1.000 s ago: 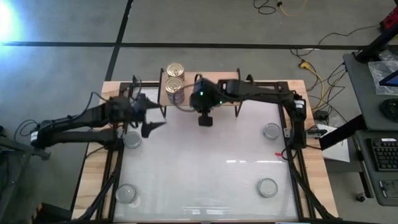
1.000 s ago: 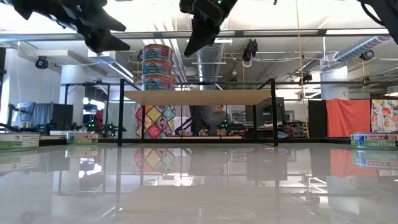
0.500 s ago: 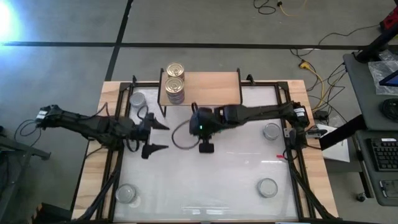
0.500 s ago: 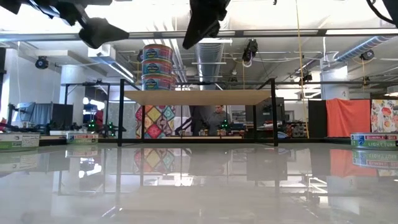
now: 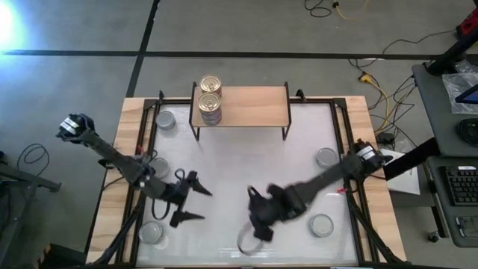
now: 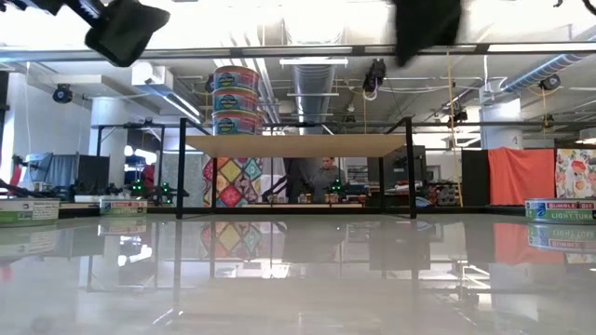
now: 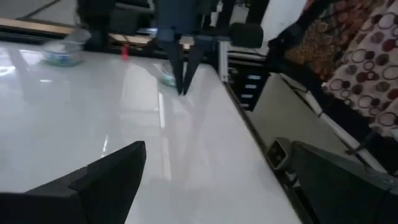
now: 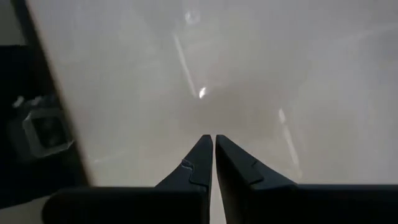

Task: Stack canned seafood by type on shelf
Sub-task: Put the green tuna can on the shelf

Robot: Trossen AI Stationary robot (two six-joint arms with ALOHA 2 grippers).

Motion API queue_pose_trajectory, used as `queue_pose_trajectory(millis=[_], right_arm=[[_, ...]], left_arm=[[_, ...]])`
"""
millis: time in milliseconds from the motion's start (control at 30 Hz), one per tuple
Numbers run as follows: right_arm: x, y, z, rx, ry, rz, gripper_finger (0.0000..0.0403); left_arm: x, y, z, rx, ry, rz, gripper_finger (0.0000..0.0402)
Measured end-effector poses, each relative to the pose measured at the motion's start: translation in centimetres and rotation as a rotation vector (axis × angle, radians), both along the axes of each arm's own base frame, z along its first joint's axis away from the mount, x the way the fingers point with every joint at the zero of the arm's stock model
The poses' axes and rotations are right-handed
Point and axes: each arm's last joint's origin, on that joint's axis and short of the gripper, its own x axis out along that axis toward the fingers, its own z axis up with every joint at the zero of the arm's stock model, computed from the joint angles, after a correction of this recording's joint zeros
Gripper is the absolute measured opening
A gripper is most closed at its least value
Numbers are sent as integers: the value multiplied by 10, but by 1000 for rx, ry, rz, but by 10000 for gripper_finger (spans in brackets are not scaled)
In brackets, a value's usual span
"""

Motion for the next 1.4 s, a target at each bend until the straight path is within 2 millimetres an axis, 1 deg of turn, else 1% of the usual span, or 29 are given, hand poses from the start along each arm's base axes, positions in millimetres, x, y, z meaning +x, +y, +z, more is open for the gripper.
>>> queue_pose_trajectory(millis=[100, 167, 233, 300, 400, 500, 600, 667, 767, 833, 900, 1000, 1133, 1233, 1400], right_arm=[[-25, 32, -6, 29, 70, -84, 13], [-44, 50, -12, 24, 131, -142, 13], [-65, 65, -18, 5, 196, -201, 13], [-87, 75, -25, -34, 273, -268, 13], [-119, 83, -34, -127, 387, -384, 13], [-143, 88, -45, -193, 468, -472, 13], [-156, 90, -57, -209, 521, -510, 13], [-160, 89, -66, -204, 552, -516, 13], [-160, 87, -77, -188, 556, -519, 13], [-154, 84, -83, -161, 541, -521, 13], [-147, 81, -84, -140, 506, -513, 13], [-127, 75, -84, -94, 398, -478, 13], [-97, 60, -84, -79, 249, -412, 13], [-73, 43, -84, -95, 158, -347, 13], [-35, 12, -84, -119, 17, -237, 13]], left_arm=[[4, -16, -10, -11, 21, -14, 382], [8, -28, -14, -26, 34, -29, 382], [11, -40, -18, -30, 48, -47, 382], [15, -53, -21, -20, 60, -67, 382], [21, -71, -25, 3, 68, -72, 382], [28, -84, -30, 26, 85, -68, 382], [36, -95, -37, 42, 103, -71, 382], [42, -100, -41, 49, 111, -71, 382], [48, -107, -47, 67, 125, -64, 382], [51, -109, -51, 84, 129, -41, 382], [54, -110, -53, 98, 125, -16, 382], [55, -109, -58, 130, 122, 33, 382], [57, -99, -66, 154, 137, 76, 382], [62, -92, -74, 161, 166, 76, 382], [78, -82, -89, 157, 175, 50, 382]])
